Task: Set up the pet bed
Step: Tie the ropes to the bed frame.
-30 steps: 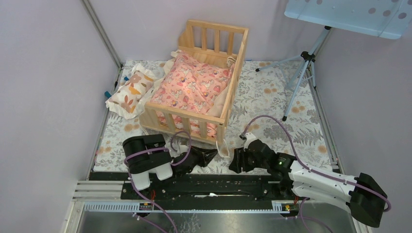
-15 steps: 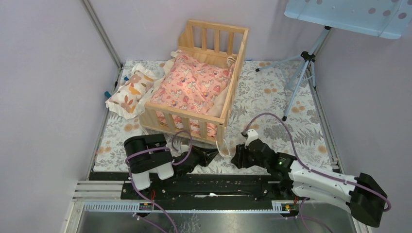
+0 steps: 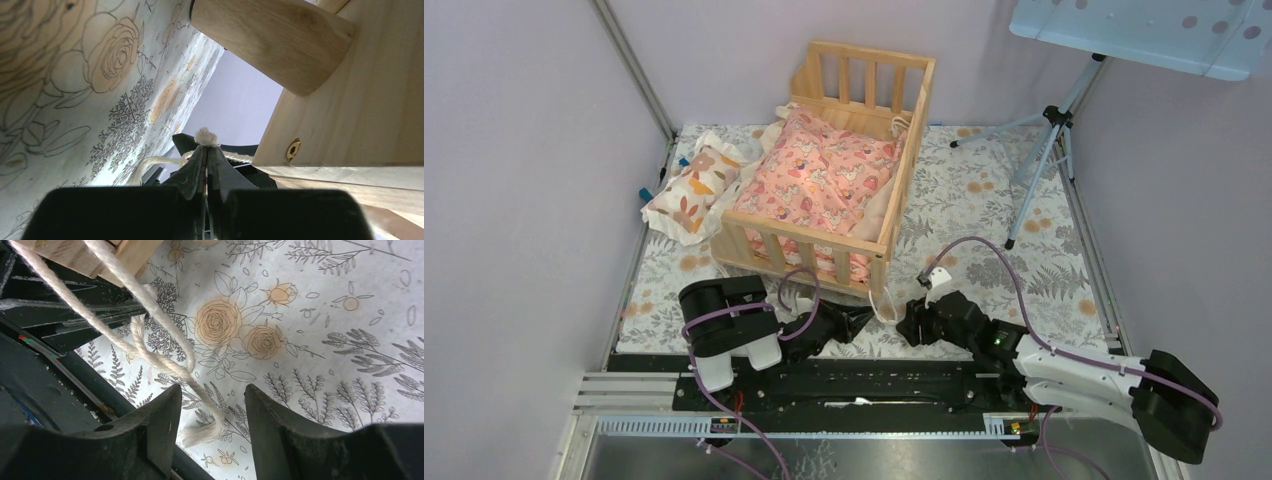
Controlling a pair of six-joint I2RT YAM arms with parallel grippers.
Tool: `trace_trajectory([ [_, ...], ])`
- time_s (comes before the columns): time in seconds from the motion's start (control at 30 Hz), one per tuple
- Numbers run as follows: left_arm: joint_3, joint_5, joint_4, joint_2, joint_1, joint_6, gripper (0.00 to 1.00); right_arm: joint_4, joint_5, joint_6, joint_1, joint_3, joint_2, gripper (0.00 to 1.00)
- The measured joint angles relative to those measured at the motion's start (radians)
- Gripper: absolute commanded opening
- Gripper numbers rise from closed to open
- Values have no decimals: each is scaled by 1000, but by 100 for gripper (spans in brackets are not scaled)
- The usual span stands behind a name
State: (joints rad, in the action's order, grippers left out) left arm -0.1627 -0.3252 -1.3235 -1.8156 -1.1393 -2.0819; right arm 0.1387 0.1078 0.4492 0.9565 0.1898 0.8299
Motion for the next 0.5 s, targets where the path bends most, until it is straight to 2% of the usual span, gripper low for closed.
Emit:
trace_trajectory([
  [0.17,0,0,0,0,2,0,0,67,-31,-13,0,4,113,51],
  [0.43,6,2,0,1,2,0,0,79,-39,0,0,26,187,5],
  [0.47,10,3,0,3,2,2,0,72,-34,8,0,26,183,0],
  [0.5,20,6,0,9,2,4,0,58,-24,20,0,27,172,0],
])
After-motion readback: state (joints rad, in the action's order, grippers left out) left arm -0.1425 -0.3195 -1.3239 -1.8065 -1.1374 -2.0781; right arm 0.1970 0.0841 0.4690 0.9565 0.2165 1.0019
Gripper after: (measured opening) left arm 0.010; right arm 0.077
